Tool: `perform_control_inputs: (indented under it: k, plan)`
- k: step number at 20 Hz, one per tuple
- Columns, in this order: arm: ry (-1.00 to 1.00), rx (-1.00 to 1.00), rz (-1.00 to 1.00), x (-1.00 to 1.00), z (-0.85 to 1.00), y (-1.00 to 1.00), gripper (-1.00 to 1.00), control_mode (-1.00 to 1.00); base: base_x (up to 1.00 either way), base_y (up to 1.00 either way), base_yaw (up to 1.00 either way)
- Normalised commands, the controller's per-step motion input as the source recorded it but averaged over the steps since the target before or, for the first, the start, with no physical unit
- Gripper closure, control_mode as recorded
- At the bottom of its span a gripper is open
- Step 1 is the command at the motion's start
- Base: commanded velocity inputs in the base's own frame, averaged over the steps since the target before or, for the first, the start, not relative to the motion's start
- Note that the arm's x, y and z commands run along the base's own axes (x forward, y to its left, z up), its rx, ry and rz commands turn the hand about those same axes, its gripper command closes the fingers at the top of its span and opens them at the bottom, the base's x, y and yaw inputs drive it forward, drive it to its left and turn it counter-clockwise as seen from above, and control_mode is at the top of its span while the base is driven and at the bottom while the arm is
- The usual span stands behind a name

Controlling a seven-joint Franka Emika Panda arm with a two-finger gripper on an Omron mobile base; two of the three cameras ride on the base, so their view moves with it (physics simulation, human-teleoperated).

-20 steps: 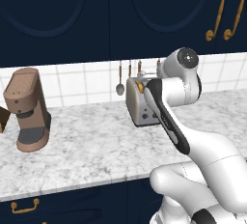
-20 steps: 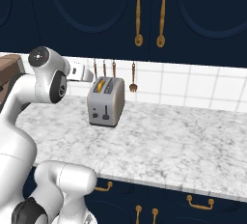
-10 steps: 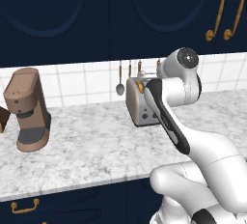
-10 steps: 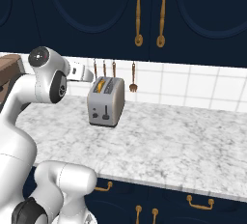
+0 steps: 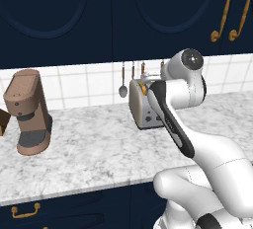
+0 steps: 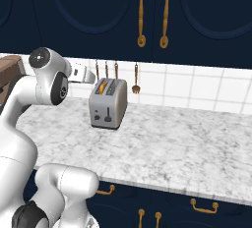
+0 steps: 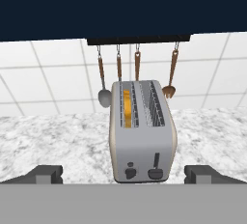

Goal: Start the toaster. Once the lever pops up, take the bread to the plate on the dining counter.

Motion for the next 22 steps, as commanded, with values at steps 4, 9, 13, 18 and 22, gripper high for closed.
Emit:
perform_control_inputs:
  k: [4, 9, 13, 18, 22]
  plan:
    - [0.0, 0.0, 0.0, 0.0, 0.0, 0.0, -1.0, -1.0, 0.0, 0.0, 0.0]
    - [0.0, 0.0, 0.0, 0.0, 0.0, 0.0, -1.0, -1.0, 0.0, 0.0, 0.0]
    - [0.0, 0.0, 0.0, 0.0, 0.0, 0.0, -1.0, -1.0, 0.0, 0.0, 0.0]
    - [0.0, 0.0, 0.0, 0.0, 0.0, 0.0, -1.0, -1.0, 0.0, 0.0, 0.0]
    - [0.0, 0.0, 0.0, 0.0, 0.0, 0.0, -1.0, -1.0, 0.0, 0.0, 0.0]
